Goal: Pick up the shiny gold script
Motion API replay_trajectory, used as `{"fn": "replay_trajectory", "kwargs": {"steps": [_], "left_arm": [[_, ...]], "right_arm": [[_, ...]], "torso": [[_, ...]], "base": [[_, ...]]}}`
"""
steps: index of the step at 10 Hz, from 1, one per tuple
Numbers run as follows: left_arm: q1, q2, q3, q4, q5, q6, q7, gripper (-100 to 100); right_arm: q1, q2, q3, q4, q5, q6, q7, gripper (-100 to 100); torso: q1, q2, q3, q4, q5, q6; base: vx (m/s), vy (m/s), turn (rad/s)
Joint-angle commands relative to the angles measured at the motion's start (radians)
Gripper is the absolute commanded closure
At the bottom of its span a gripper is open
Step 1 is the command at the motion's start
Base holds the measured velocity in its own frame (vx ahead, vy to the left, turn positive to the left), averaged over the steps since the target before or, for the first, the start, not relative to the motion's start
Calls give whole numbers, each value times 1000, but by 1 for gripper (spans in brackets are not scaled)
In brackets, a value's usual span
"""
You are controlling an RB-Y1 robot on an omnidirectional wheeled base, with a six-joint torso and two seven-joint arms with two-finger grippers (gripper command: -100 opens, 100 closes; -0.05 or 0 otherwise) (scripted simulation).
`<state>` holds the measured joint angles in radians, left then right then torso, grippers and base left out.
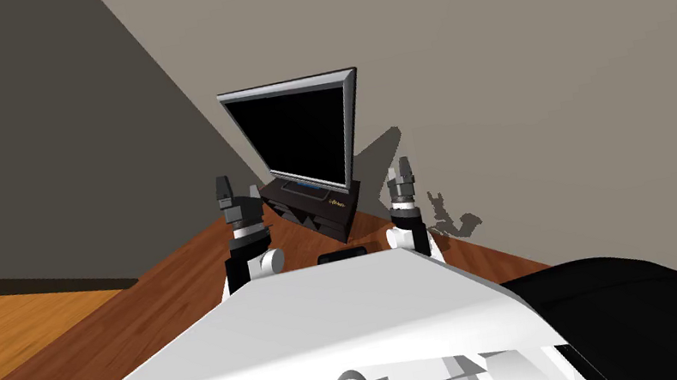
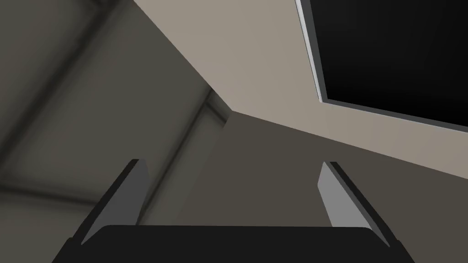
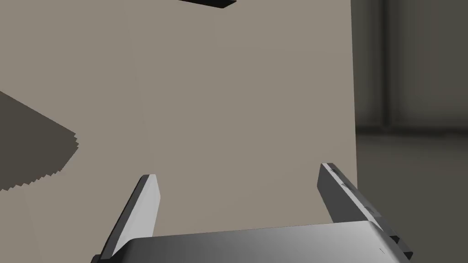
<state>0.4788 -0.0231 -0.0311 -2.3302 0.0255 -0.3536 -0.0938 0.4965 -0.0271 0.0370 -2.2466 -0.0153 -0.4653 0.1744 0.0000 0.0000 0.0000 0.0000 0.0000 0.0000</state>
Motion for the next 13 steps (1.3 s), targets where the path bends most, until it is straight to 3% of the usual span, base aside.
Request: {"fn": "replay_trajectory", "kwargs": {"steps": [1,5,13], "left_arm": [[0,0,0,0,0,0,0,0],[0,0,0,0,0,0,0,0],[0,0,0,0,0,0,0,0]], "right_arm": [[-12,-39,-2,22,25,-3,0,-100],[-56,-120,-12,91,109,-15,-1,-100],[-179,-296,-37,278,343,-55,-5,-100]], "torso": [[0,0,0,0,0,0],[5,0,0,0,1,0],[5,-1,0,0,1,0]], "base": [[-4,31,65],[0,70,93],[11,102,124]]}}
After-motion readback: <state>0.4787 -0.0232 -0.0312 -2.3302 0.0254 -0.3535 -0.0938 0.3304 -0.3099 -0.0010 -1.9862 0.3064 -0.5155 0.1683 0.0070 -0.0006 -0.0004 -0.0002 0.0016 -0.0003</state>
